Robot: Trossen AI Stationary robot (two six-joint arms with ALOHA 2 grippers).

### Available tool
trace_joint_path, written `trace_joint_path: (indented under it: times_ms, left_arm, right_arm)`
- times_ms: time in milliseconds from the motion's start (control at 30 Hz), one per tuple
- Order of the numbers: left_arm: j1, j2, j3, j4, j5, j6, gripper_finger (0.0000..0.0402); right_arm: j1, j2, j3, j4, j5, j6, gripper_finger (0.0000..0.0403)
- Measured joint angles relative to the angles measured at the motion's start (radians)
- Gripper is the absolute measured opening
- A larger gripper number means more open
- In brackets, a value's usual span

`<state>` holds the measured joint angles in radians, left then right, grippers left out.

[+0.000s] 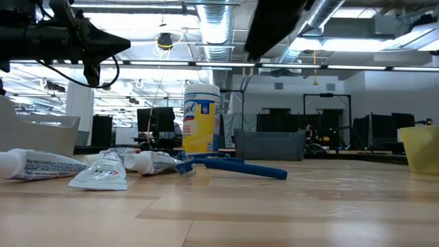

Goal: Pick & Place Travel size toiletries
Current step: Put the blue razor into the black bin

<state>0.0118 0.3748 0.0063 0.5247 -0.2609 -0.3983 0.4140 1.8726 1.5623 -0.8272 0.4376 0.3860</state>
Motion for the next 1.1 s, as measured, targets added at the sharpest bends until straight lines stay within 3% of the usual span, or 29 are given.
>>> trace_joint_path:
  times_ms: [100, 300, 433, 667, 867, 1100]
  left_arm:
    - [0.000, 0.000, 0.000, 0.000, 0.000, 0.000, 0.0000]
    - [0.000, 0.000, 0.000, 0.000, 0.000, 0.000, 0.0000]
    - [0.000, 0.000, 0.000, 0.000, 0.000, 0.000, 0.0000]
    - [0.000, 0.000, 0.000, 0.000, 0.000, 0.000, 0.0000]
    - [0.000, 0.000, 0.000, 0.001, 0.000, 0.000, 0.0000]
    - [0.000, 0.000, 0.000, 0.001, 0.000, 0.000, 0.0000]
  right_arm:
    - [-0.008, 0.088, 0.000, 0.136, -0.083, -0.118, 0.0240]
    - [-0.044, 0.225, -0.001, 0.259, -0.097, -0.207, 0.0239]
    - [-0.106, 0.228, -0.001, 0.276, -0.125, -0.213, 0.0234]
    - [-0.142, 0.187, -0.122, 0.457, -0.310, -0.235, 0.0204]
    - [-0.089, 0.121, -0.312, 0.678, -0.253, -0.222, 0.0188]
    - [-0.072, 0.070, -0.518, 0.979, -0.196, -0.221, 0.0202]
